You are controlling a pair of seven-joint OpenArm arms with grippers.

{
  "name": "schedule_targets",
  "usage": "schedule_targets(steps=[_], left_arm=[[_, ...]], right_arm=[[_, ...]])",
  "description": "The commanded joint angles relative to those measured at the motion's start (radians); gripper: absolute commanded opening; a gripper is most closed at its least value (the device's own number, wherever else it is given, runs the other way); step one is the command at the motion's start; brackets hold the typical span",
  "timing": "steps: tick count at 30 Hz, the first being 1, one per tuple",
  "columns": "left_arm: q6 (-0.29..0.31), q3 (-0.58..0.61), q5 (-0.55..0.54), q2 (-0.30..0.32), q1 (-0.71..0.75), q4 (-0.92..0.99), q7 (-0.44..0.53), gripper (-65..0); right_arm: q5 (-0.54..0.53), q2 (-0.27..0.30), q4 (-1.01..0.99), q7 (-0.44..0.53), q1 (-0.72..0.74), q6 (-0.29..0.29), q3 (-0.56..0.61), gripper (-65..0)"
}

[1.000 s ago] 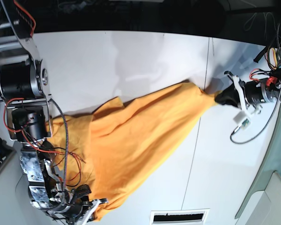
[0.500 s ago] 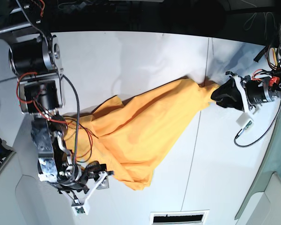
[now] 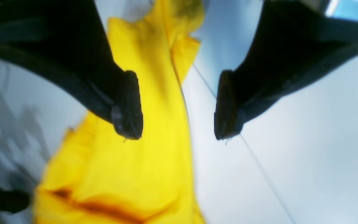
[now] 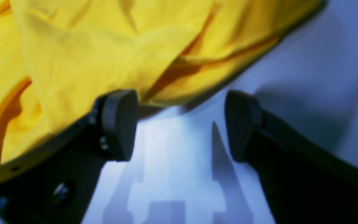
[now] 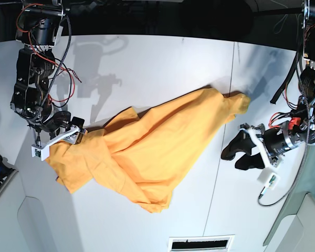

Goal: Layout the t-shirt on the table in an organized manner, then fold the t-shirt properly
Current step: 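Release and regrasp the shirt edges with both grippers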

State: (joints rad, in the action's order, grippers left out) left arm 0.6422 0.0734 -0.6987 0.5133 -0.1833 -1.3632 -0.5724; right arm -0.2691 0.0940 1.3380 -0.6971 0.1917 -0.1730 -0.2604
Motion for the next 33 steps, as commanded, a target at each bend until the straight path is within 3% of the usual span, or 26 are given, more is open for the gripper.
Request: schedule_targets(steps=[1,4,6,11,16,18,25,27,29,33], left_arm=[[-0.010,0.005,0.002,-0.008,-0.049,0.027,0.031,-25.4],[-0.014,0.041,0.056,-0.069,-0.104,0.173,0.036,-25.4],[-0.013,0.054,0.072,-0.090,-0.121,0.262,0.057,-25.4],[-0.010,0.059,0.075,-0.104,-0.122,0.346,0.076,-25.5],[-0.010,0.059,0.075,-0.103,-0.117,0.345,0.074,-29.4],[-0.010,0.059,0.075,-0.103,-0.113,0.345,0.066,-32.6],[-0.010,0.059,0.071,-0.103,-0.110,0.345,0.052,-37.0],[0.005,0.059,0.072,-0.103,-0.110,0.345,0.045,-50.2],[0.056,0.059,0.069,-0.103,-0.110,0.345,0.004,-65.0],[0.056,0.059,-0.011,-0.090,-0.092,0.344,-0.094,-65.0]], right_arm=[[-0.024,-0.005,0.021,0.027,0.018,-0.037,0.001,-22.0],[-0.028,-0.038,0.021,0.039,-0.006,-0.091,0.001,-22.0],[-0.027,-0.069,0.015,0.042,-0.006,-0.094,0.001,-22.0],[-0.022,-0.127,0.014,0.076,0.009,-0.092,0.001,-22.0],[-0.023,-0.133,0.014,0.079,0.012,-0.095,0.001,-22.1],[-0.023,-0.137,0.014,0.079,0.012,-0.098,0.001,-27.2],[-0.020,-0.150,0.014,0.128,0.016,-0.142,0.001,-64.4],[0.014,-0.149,0.014,0.164,0.019,-0.167,0.001,-65.0],[0.055,-0.138,0.014,0.207,0.040,-0.195,0.001,-65.0],[0.095,-0.095,0.013,0.231,0.164,-0.194,0.001,-65.0]])
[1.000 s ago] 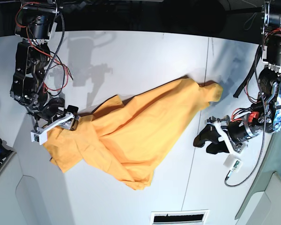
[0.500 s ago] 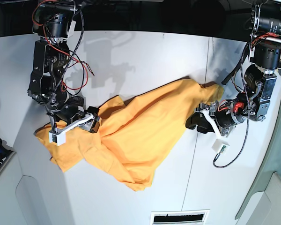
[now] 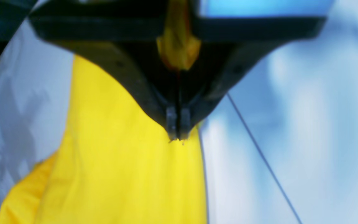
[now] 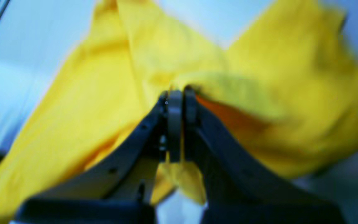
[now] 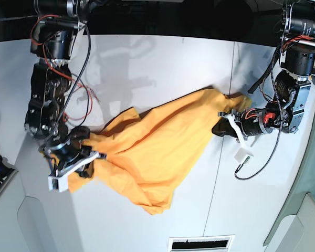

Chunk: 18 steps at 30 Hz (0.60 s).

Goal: Layout the t-shirt on the table in an organized manner, then fold the t-shirt properly
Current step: 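Release and regrasp the shirt edges with both grippers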

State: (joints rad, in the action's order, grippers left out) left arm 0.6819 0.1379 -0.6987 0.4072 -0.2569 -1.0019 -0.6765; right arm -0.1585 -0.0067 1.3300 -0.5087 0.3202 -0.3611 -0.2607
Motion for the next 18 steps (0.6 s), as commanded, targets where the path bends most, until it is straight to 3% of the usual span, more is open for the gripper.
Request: schedule_targets(steps=[1,4,7,9,12,13,15,18], left_arm=[[0.016,-0.005,-0.041,0.026,-0.005,-0.018,-0.003,-65.0],[0.016,-0.005,-0.092,0.048,0.047,-0.019,-0.034,-65.0],[0.016,-0.005,-0.102,0.053,0.098,-0.020,-0.039,-65.0],[0.016,-0.005,-0.119,0.053,0.123,-0.020,-0.039,-65.0],[0.016,-0.005,-0.152,0.053,0.132,-0.020,-0.039,-65.0],[0.016,-0.005,-0.159,0.056,0.132,-0.020,-0.038,-65.0],[0.016,-0.005,-0.178,0.062,0.121,-0.020,-0.036,-64.3],[0.016,-0.006,-0.201,0.079,0.098,-0.020,-0.035,-54.7]], right_arm=[[-0.002,0.018,0.013,0.045,0.080,-0.006,0.001,-65.0],[0.021,0.050,-0.090,0.046,0.256,-0.008,0.001,-65.0],[0.022,0.066,-0.298,0.048,0.439,-0.066,0.001,-65.0],[0.024,0.071,-0.418,0.048,0.520,-0.064,0.001,-65.0],[0.021,0.082,-0.491,0.023,0.551,-0.062,0.001,-32.4],[0.019,0.085,-0.490,-0.006,0.542,-0.062,0.001,-26.3],[-0.022,0.093,-0.480,-0.081,0.510,-0.062,0.001,-24.9],[-0.135,0.111,-0.423,-0.180,0.428,-0.062,0.001,-25.0]])
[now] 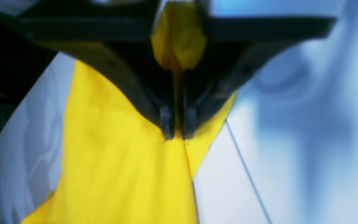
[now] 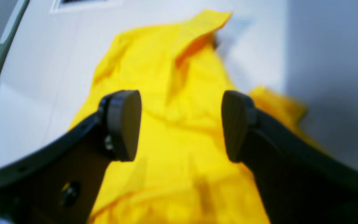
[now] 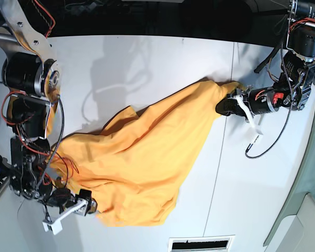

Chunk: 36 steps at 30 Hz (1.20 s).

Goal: Layout the t-shirt on the table in an organized manner, then fold the t-shirt properly
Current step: 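Release and regrasp the shirt edges with both grippers, then pull the shirt with the right gripper and release it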

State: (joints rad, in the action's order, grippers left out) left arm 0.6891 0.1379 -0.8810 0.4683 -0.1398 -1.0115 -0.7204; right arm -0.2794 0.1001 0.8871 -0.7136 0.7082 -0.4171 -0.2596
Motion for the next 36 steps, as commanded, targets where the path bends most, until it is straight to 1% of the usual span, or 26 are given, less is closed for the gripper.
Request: schedule_targets(steps=[1,3,6,9,11,12,13,14,15,17,19,20,22,24,26,28,29,30,31,32,34,35,36], left_arm=[[0.009,-0.006,-0.033,0.026,-0.027,-0.011,0.009,-51.5],[0.009,-0.006,-0.069,0.045,-0.047,-0.011,0.009,-45.1],[0.009,-0.006,-0.104,0.068,-0.088,-0.011,0.010,-37.9],[0.009,-0.007,-0.106,0.067,-0.135,-0.011,0.010,-36.1],[0.009,-0.007,-0.089,0.057,-0.158,-0.011,0.017,-36.0],[0.009,-0.007,-0.067,0.052,-0.165,-0.011,0.034,-34.8],[0.009,-0.007,-0.038,0.048,-0.168,-0.010,0.061,-31.9],[0.009,-0.007,-0.002,0.042,-0.168,-0.010,0.091,-29.0],[0.009,-0.007,0.034,0.034,-0.168,-0.010,0.121,-27.6],[0.009,-0.007,0.101,0.011,-0.171,-0.010,0.160,-27.4],[0.009,-0.007,0.163,-0.023,-0.175,-0.010,0.183,-27.4],[0.003,-0.007,0.189,-0.043,-0.176,-0.010,0.187,-27.4],[-0.028,-0.007,0.235,-0.083,-0.175,-0.009,0.193,-27.4],[-0.032,-0.006,0.269,-0.117,-0.175,0.001,0.193,-27.4],[-0.031,0.001,0.273,-0.138,-0.175,0.019,0.193,-27.4],[-0.031,0.015,0.273,-0.147,-0.175,0.034,0.201,-27.4],[-0.031,0.023,0.274,-0.151,-0.175,0.040,0.209,-27.5],[-0.031,0.029,0.275,-0.154,-0.175,0.044,0.217,-28.5],[-0.031,0.036,0.281,-0.158,-0.175,0.045,0.224,-32.8],[-0.031,0.042,0.292,-0.162,-0.175,0.045,0.225,-40.1],[-0.031,0.045,0.325,-0.171,-0.176,0.045,0.232,-58.9],[-0.031,0.045,0.327,-0.172,-0.176,0.045,0.231,-65.0],[-0.031,0.045,0.327,-0.171,-0.176,0.045,0.230,-65.0]], right_arm=[[-0.045,0.009,0.058,-0.002,0.002,-0.006,0.000,-25.0],[-0.081,0.013,0.154,-0.028,-0.086,-0.006,0.000,-25.1],[-0.089,0.013,0.320,-0.023,-0.221,-0.005,-0.006,-25.1],[-0.098,0.013,0.465,-0.023,-0.341,-0.005,-0.017,-25.1],[-0.079,0.013,0.505,-0.019,-0.404,0.004,-0.023,-25.1],[-0.061,0.013,0.505,-0.010,-0.427,0.022,-0.026,-25.1],[-0.043,0.013,0.502,0.010,-0.454,0.048,-0.028,-25.1],[-0.029,0.013,0.496,0.043,-0.478,0.076,-0.029,-25.1],[-0.013,0.013,0.488,0.079,-0.499,0.107,-0.029,-25.1],[0.020,0.014,0.460,0.134,-0.515,0.156,-0.029,-25.1],[0.046,0.013,0.414,0.172,-0.510,0.175,-0.029,-25.1],[0.048,0.013,0.383,0.186,-0.502,0.176,-0.029,-25.1],[0.048,0.013,0.307,0.209,-0.474,0.174,-0.029,-25.1],[0.047,0.013,0.224,0.233,-0.435,0.172,-0.028,-25.1],[0.026,0.013,0.155,0.248,-0.396,0.158,-0.028,-25.1],[-0.004,0.011,0.111,0.246,-0.360,0.129,-0.028,-25.2],[-0.009,0.010,0.101,0.246,-0.345,0.124,-0.028,-26.0],[-0.008,0.006,0.097,0.246,-0.333,0.122,-0.028,-30.1],[-0.008,0.004,0.098,0.246,-0.325,0.122,-0.028,-36.5],[-0.006,0.005,0.098,0.246,-0.318,0.121,-0.028,-44.5],[0.000,0.005,0.100,0.246,-0.305,0.100,-0.028,-61.3],[0.015,0.005,0.102,0.246,-0.301,0.084,-0.028,-65.0],[0.036,0.005,0.109,0.243,-0.301,0.062,-0.028,-65.0]])
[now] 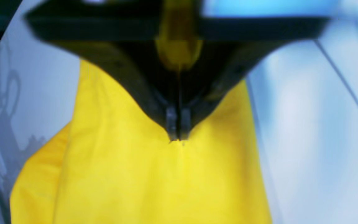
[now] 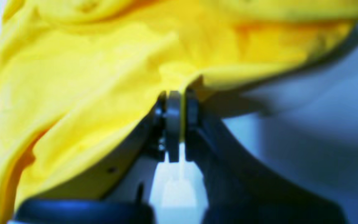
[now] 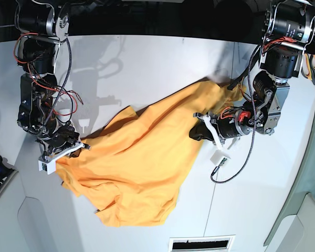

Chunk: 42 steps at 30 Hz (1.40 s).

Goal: Layout the t-shirt on the table in an organized manner, then fold the t-shirt properly
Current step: 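Pull the shirt with the right gripper and release it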

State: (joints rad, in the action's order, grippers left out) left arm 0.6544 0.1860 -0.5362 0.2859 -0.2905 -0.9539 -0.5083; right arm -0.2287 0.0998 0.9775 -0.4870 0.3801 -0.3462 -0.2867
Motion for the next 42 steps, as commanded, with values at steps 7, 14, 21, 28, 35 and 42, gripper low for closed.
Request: schedule_targets(steps=[7,14,21,28,35,42], left_arm=[[0.005,-0.003,-0.029,0.116,-0.027,-0.082,-0.026,-65.0],[0.011,-0.003,-0.127,0.237,-0.014,-0.283,-0.145,-65.0],[0.012,-0.003,-0.155,0.259,-0.005,-0.336,-0.148,-65.0],[0.044,0.000,-0.241,0.217,0.048,-0.335,-0.185,-65.0],[0.044,0.048,-0.222,0.143,0.095,-0.335,-0.185,-46.6],[0.044,0.075,-0.193,0.122,0.122,-0.335,-0.184,-45.1]], right_arm=[[0.012,0.016,0.230,-0.225,0.021,-0.043,-0.002,-65.0],[0.005,0.120,0.400,-0.338,0.021,0.009,-0.009,-65.0],[-0.071,0.198,0.414,-0.378,0.021,0.009,-0.069,-65.0],[-0.179,0.203,0.414,-0.375,0.022,-0.018,-0.085,-65.0],[-0.319,0.159,0.415,-0.366,0.038,-0.130,-0.081,-65.0],[-0.249,0.079,0.380,-0.317,0.043,-0.130,0.045,-65.0]])
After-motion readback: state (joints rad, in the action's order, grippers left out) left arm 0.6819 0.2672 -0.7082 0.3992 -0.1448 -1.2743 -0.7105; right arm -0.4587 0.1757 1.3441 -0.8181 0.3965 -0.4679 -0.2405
